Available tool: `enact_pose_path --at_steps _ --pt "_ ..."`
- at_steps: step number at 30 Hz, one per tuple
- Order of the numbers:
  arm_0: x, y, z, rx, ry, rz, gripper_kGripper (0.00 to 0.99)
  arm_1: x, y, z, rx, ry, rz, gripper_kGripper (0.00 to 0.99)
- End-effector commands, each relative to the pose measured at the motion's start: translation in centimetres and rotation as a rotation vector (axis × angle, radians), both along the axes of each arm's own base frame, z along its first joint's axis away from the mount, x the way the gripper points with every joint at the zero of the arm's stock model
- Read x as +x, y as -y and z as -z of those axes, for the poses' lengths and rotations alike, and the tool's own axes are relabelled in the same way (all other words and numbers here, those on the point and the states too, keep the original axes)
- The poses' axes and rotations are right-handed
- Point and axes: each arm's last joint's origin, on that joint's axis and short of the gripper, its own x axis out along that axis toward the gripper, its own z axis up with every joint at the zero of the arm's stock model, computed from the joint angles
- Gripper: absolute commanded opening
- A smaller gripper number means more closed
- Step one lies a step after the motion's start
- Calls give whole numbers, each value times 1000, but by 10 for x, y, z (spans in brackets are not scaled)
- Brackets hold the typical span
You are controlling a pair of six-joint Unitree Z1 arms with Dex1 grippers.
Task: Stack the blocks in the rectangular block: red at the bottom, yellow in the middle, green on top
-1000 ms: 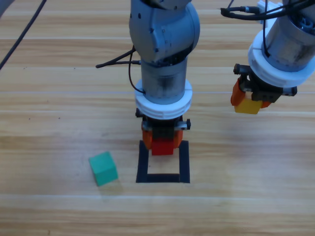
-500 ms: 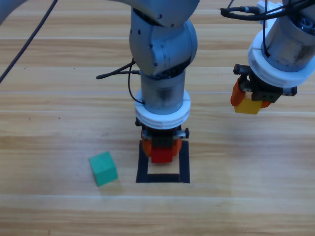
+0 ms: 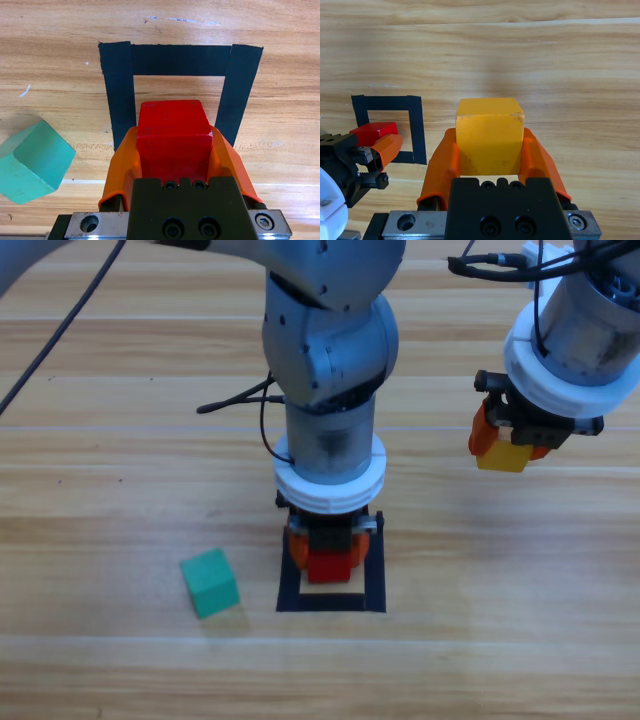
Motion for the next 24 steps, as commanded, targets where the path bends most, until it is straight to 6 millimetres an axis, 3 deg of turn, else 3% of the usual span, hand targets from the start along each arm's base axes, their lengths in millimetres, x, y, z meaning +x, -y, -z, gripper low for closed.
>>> enact_pose_path --at_steps 1,24 --pt "-11 8 10 7 -17 32 0 4 0 22 -48 -61 3 84" --pt "-14 10 17 15 -22 40 0 5 -1 24 -50 -61 3 84"
